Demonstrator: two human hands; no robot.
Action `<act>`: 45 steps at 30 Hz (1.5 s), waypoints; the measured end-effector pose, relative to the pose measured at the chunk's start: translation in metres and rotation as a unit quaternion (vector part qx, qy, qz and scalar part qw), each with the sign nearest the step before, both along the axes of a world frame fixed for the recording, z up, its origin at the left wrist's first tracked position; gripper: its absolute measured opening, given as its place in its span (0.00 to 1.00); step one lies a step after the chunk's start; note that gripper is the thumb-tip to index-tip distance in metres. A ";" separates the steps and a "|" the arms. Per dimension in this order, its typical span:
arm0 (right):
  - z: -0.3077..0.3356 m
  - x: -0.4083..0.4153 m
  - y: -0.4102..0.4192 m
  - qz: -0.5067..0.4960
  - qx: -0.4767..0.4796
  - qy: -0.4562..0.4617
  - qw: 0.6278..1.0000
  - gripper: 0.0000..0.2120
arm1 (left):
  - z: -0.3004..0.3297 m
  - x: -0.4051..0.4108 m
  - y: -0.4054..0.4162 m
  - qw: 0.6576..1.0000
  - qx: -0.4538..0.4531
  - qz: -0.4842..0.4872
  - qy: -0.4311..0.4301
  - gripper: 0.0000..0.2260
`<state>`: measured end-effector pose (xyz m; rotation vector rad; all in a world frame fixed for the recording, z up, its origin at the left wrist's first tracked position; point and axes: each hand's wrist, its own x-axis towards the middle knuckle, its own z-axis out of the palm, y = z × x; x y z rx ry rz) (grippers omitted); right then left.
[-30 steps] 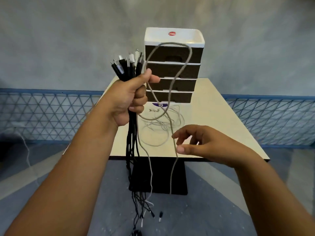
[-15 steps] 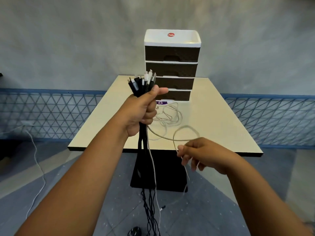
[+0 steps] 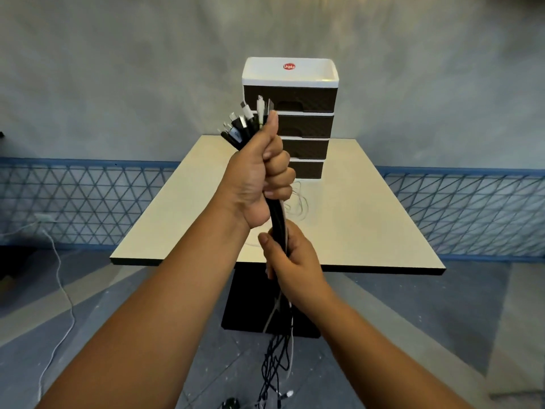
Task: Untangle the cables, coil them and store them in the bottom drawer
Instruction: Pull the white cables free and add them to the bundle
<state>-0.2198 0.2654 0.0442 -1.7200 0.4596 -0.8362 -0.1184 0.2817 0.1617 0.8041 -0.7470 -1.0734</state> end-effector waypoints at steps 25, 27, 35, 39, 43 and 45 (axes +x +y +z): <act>-0.051 0.105 -0.104 0.130 0.068 0.191 0.971 0.21 | -0.043 0.168 -0.080 0.993 0.037 0.062 0.098 0.26; -0.048 0.120 -0.123 0.071 0.089 0.153 0.982 0.25 | -0.042 0.186 -0.092 0.993 0.043 0.051 0.101 0.25; -0.070 0.184 -0.170 -0.176 -0.272 0.428 0.844 0.17 | -0.065 0.243 -0.137 0.983 0.096 0.019 0.156 0.24; -0.072 0.198 -0.175 -0.169 -0.274 0.499 0.805 0.17 | -0.078 0.259 -0.150 0.977 0.124 -0.003 0.175 0.22; -0.052 0.195 -0.190 -0.164 -0.111 0.421 0.885 0.11 | -0.086 0.269 -0.157 0.971 0.149 -0.012 0.185 0.18; -0.034 0.190 -0.201 -0.183 -0.065 0.379 0.905 0.10 | -0.088 0.271 -0.161 0.970 0.162 -0.010 0.179 0.16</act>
